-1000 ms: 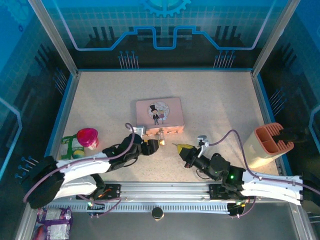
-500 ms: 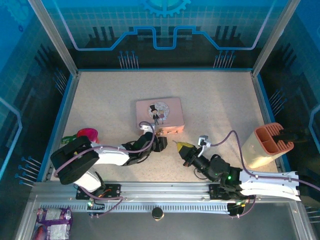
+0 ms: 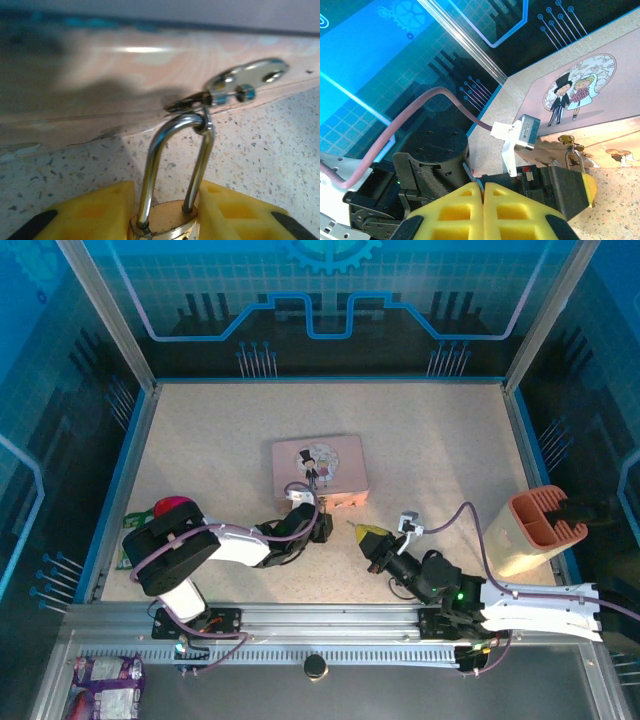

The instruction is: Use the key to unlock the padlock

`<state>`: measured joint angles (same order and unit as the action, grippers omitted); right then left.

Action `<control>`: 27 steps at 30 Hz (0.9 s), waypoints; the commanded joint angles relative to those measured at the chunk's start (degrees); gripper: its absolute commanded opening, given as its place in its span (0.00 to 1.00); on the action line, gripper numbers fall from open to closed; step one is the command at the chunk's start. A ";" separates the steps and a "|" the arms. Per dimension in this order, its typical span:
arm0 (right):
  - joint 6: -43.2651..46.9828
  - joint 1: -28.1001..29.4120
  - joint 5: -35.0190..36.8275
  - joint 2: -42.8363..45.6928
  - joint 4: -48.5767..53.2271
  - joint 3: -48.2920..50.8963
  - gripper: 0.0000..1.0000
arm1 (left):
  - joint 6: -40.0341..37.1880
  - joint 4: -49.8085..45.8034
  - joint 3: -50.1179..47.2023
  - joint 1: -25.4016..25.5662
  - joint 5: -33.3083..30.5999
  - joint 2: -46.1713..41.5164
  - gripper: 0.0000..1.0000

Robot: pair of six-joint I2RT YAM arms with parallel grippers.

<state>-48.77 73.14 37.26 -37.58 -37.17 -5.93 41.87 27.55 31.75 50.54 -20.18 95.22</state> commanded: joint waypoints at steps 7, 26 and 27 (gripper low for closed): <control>-7.50 0.83 3.65 -2.07 2.24 -0.13 0.00 | 0.49 3.78 -1.16 0.61 1.70 -2.47 0.16; -36.26 2.45 10.81 -9.06 15.85 -3.54 0.00 | 14.68 8.63 -2.84 -2.60 10.67 -9.30 0.00; -38.54 2.54 11.39 -9.21 16.92 -3.65 0.00 | 15.86 8.66 -2.83 -2.68 11.01 -9.42 0.00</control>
<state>-79.50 75.00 43.81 -46.65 -23.94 -7.33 52.77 29.50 29.17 48.60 -10.96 88.42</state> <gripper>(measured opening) 0.059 0.115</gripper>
